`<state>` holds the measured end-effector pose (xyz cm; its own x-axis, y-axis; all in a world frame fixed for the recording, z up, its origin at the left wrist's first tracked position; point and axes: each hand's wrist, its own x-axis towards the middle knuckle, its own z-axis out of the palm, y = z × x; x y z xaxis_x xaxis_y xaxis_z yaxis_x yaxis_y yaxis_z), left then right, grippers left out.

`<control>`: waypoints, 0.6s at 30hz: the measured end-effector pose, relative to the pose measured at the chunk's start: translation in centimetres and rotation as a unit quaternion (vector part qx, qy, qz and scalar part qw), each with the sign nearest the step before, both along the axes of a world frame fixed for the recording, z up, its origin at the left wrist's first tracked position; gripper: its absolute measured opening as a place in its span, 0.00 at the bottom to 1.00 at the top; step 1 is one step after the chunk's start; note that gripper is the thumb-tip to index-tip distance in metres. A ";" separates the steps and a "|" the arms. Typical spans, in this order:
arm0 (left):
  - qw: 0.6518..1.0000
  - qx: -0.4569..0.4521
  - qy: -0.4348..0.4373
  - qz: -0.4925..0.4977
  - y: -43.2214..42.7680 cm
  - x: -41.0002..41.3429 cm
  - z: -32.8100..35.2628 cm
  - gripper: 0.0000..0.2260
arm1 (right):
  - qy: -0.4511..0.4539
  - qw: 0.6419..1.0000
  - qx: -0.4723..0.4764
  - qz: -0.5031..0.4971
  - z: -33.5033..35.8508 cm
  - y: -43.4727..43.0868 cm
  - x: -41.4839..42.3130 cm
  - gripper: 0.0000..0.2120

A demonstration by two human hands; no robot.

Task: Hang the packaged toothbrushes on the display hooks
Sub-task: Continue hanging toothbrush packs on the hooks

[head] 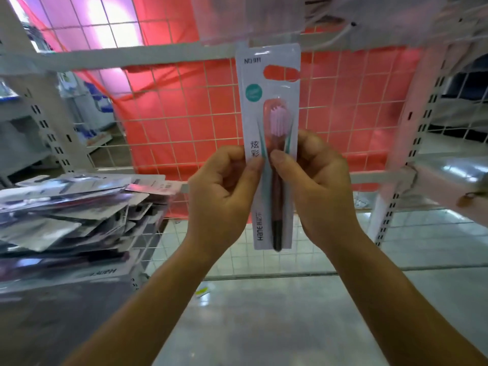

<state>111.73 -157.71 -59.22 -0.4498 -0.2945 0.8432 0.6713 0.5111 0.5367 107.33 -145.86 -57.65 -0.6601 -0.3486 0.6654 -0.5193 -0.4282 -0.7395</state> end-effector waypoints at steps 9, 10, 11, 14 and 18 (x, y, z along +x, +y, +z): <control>1.000 0.014 0.013 -0.011 0.1 1.1 1.2 0.03 | 0.034 0.999 -0.021 -0.029 1.0 -0.3 1.6 0.09; 1.000 0.019 0.014 -0.011 0.1 1.1 1.4 0.03 | 0.035 0.999 -0.021 -0.033 1.2 -0.3 1.6 0.10; 1.000 0.021 0.014 -0.011 0.2 1.1 1.5 0.03 | 0.033 0.999 -0.022 -0.033 1.4 -0.3 1.7 0.10; 0.999 0.030 0.006 -0.010 0.5 1.0 2.0 0.03 | 0.020 0.999 -0.024 -0.028 2.0 -0.3 1.6 0.09; 0.999 0.045 -0.006 -0.020 0.5 0.5 2.4 0.03 | 0.002 0.999 -0.017 -0.037 2.3 -0.2 1.3 0.06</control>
<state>112.24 -157.19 -56.84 -0.4732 -0.3507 0.8081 0.6834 0.4328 0.5880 108.67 -146.09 -55.34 -0.6808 -0.2756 0.6786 -0.5530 -0.4140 -0.7230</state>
